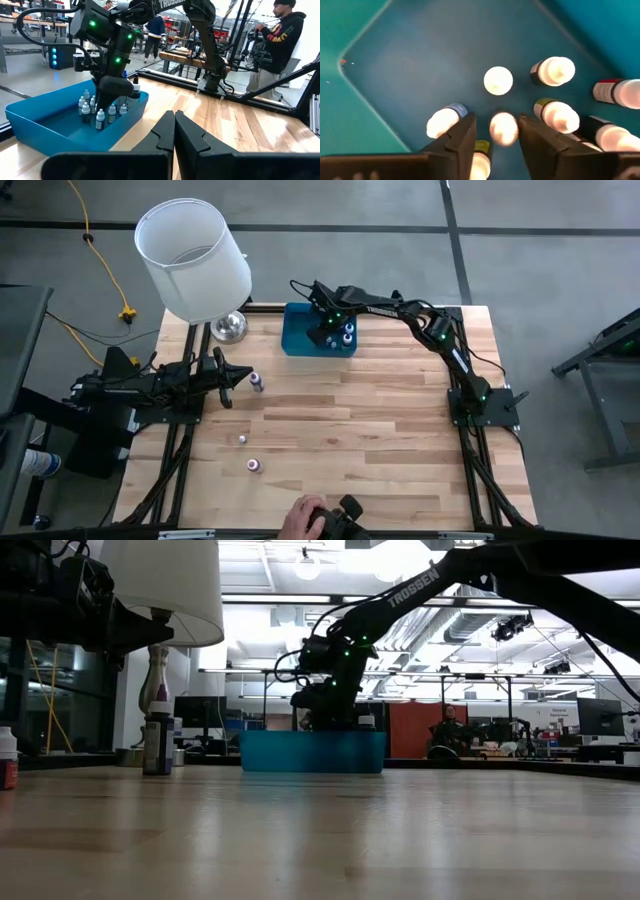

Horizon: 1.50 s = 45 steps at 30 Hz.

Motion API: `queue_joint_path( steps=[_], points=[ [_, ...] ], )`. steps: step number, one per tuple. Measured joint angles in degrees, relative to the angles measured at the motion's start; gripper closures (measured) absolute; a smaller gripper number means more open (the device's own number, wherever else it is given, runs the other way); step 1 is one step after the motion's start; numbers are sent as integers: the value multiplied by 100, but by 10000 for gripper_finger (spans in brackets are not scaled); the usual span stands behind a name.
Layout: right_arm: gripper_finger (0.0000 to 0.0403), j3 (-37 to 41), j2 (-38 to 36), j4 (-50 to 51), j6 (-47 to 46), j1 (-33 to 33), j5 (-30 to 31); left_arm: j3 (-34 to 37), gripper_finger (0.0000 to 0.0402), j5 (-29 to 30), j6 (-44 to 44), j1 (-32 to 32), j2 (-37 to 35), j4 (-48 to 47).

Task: Pick & Place food coloring
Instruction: Put the small black food coloring bottle into the blue bin, then put the violet food coloring bottle into the blue bin

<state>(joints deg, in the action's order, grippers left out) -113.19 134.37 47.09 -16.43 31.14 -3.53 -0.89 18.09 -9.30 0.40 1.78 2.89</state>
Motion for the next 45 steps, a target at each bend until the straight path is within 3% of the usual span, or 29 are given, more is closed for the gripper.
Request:
queue_joint_path(
  steps=[8, 27, 37, 45],
  points=[
    [227, 0, -109, 2, 105, 0, -54, -1, 401, 0, 0, 0, 2, -1],
    [226, 0, -1344, 41, 643, -76, -167, 0, 401, 0, 0, 1, 0, 0],
    [226, 0, -2098, -126, 1761, -360, -996, 0, 401, -2, 0, -1, 0, 0],
    [226, 39, -2157, -138, 2944, -715, -2051, -2, 401, -2, 0, 1, 2, -2]
  ],
)
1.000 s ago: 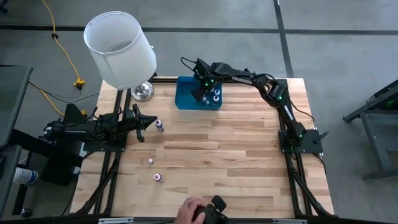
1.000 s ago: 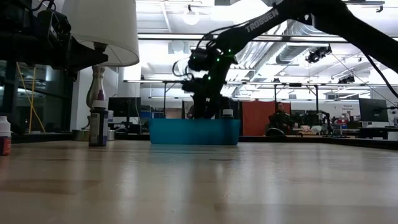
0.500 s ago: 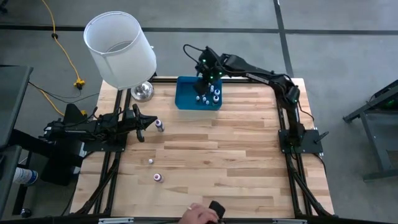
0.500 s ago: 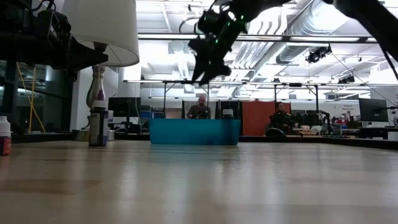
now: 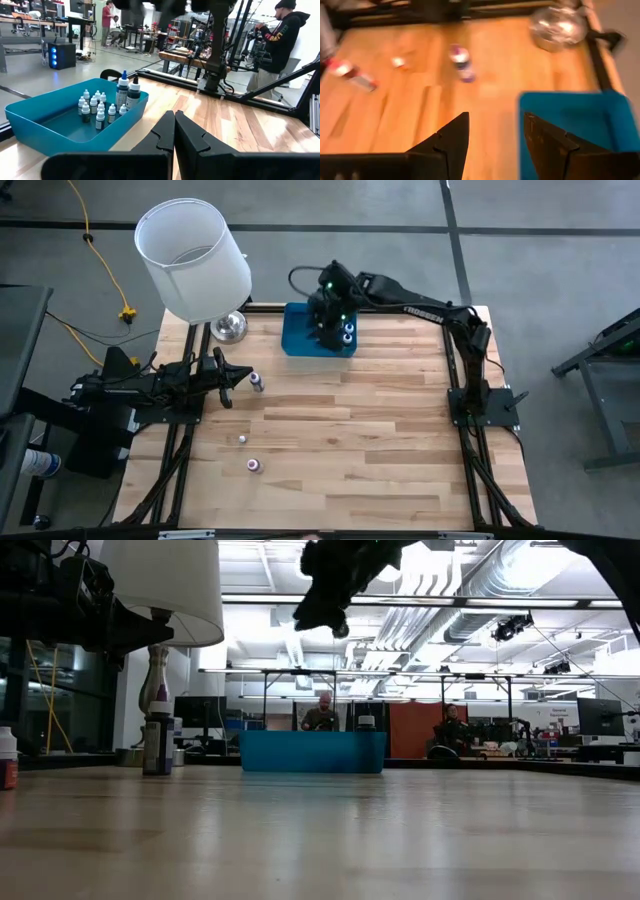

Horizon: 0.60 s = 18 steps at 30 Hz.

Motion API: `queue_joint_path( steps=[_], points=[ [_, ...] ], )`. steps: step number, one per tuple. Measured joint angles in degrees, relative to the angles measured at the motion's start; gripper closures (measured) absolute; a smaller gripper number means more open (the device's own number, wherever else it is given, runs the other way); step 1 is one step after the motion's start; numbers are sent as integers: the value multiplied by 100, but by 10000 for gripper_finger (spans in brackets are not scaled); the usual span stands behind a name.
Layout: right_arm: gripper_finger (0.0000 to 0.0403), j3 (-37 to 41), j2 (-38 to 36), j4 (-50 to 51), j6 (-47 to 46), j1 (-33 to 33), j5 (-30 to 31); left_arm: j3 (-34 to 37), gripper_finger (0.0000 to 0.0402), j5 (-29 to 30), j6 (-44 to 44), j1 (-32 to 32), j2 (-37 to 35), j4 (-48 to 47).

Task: Pick & Place food coloring
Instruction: Put the violet food coloring bottle into the blue bin

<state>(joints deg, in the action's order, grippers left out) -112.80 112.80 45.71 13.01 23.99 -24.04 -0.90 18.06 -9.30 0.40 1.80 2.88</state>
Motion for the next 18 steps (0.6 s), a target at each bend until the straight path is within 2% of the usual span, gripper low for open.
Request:
queue_joint_path(
  steps=[6, 11, 15, 18],
  points=[
    [226, 398, 41, -51, 676, -388, -290, 0, 401, 0, 0, -2, -2, 2],
    [226, 682, 158, -578, 799, -708, 24, 0, 401, 0, 0, -2, -2, 2],
    [226, 684, 394, -1030, 518, -900, 435, 2, 401, 0, 0, -1, -2, 2],
    [226, 684, 634, -1461, 343, -1011, 419, 0, 401, -2, 0, -2, -2, 2]
  ],
)
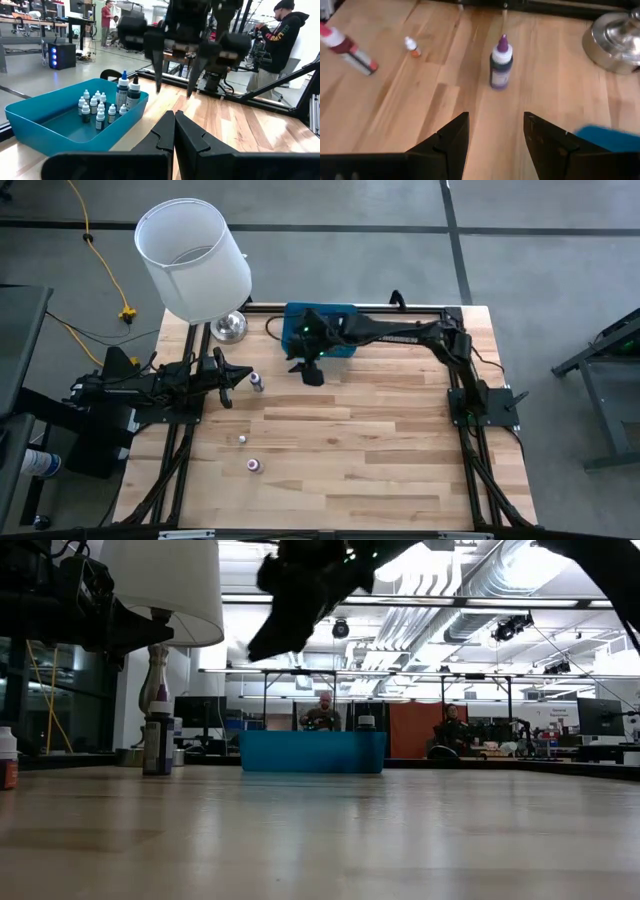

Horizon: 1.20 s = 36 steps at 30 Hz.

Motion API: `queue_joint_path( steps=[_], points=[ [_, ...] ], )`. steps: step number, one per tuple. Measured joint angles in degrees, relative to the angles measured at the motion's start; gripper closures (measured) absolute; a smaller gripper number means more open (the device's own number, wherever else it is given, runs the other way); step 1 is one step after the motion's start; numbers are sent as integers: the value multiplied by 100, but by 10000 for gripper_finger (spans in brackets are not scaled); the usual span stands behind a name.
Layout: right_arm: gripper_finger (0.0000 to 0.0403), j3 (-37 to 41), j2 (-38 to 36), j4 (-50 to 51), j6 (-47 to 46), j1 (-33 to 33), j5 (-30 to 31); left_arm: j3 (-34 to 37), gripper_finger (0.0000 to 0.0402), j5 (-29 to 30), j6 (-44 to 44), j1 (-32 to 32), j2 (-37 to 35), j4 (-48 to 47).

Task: Pick & Place food coloring
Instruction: Put the violet food coloring bottle into the blue bin

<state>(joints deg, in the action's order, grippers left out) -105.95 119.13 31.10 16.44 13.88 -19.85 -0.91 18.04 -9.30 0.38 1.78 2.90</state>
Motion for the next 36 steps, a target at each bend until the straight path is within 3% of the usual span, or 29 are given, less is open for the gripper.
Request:
queue_joint_path(
  steps=[5, 25, 36],
  points=[
    [226, 0, 365, -801, -177, -114, 306, 1, 401, 2, 0, 1, 0, 0],
    [225, -11, 1353, -2624, -1216, -303, 150, 2, 401, 4, 0, 1, 0, 0],
    [137, -13, 1342, -2881, -1202, -329, 653, 2, 401, 2, 0, 2, 2, 0]
  ],
)
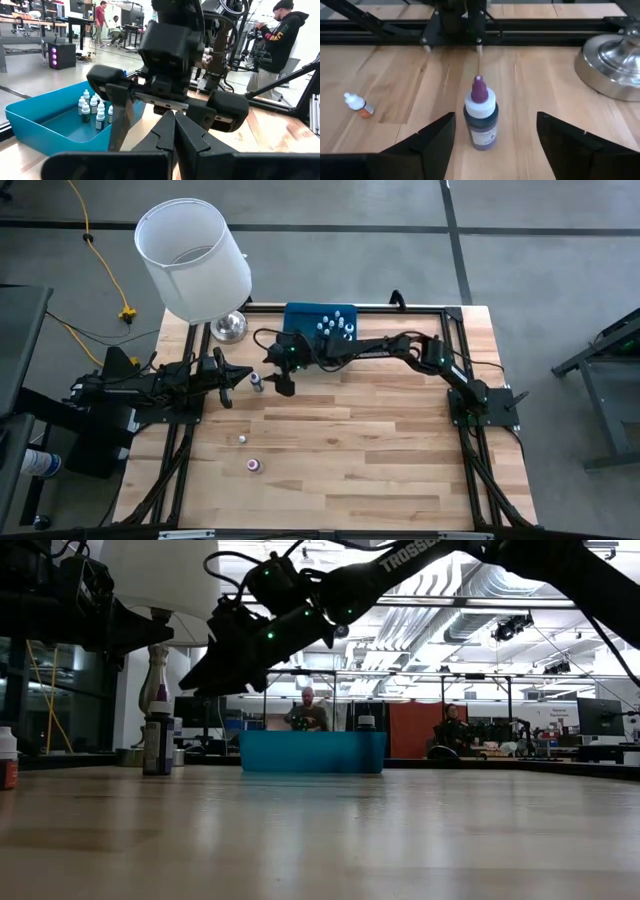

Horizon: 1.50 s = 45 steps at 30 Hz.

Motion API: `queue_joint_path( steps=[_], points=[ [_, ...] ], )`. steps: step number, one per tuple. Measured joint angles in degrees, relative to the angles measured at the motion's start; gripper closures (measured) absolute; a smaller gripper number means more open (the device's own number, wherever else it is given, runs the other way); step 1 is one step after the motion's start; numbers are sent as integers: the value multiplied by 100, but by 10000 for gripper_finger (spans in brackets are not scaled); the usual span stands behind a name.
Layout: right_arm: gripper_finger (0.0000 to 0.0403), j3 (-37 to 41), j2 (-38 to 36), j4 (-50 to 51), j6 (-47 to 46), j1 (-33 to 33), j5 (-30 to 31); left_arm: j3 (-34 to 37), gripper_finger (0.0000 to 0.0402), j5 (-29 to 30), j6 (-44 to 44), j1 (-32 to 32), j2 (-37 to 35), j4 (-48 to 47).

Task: Pick & Place food coloring
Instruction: Put the violet food coloring bottle into the blue bin

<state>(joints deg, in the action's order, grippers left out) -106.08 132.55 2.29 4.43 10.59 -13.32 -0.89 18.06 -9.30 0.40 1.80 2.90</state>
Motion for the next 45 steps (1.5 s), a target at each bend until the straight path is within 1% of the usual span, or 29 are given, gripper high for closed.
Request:
queue_joint_path(
  steps=[3, 7, 11, 16, 28, 40, 45],
  points=[
    [125, 2, 0, -47, 14, -32, -18, -1, 401, 1, 0, 0, 0, -1],
    [124, -90, 161, -104, 74, -92, -24, -1, 401, 0, 0, 0, 0, 0],
    [123, -512, 573, -46, -186, -105, -4, 0, 401, 0, 0, -2, 0, 0],
    [123, -887, 709, -196, -247, -100, 105, 0, 401, 2, 0, 0, -1, 0],
    [123, -874, 911, -305, -185, -127, 140, 0, 401, 7, 0, -1, -1, 0],
    [124, -874, 995, -464, -295, -170, -109, 0, 401, 2, 0, -2, -2, -2],
    [140, -874, 1012, -522, -267, -166, -74, 0, 401, 2, 0, 0, -2, -1]
  ],
)
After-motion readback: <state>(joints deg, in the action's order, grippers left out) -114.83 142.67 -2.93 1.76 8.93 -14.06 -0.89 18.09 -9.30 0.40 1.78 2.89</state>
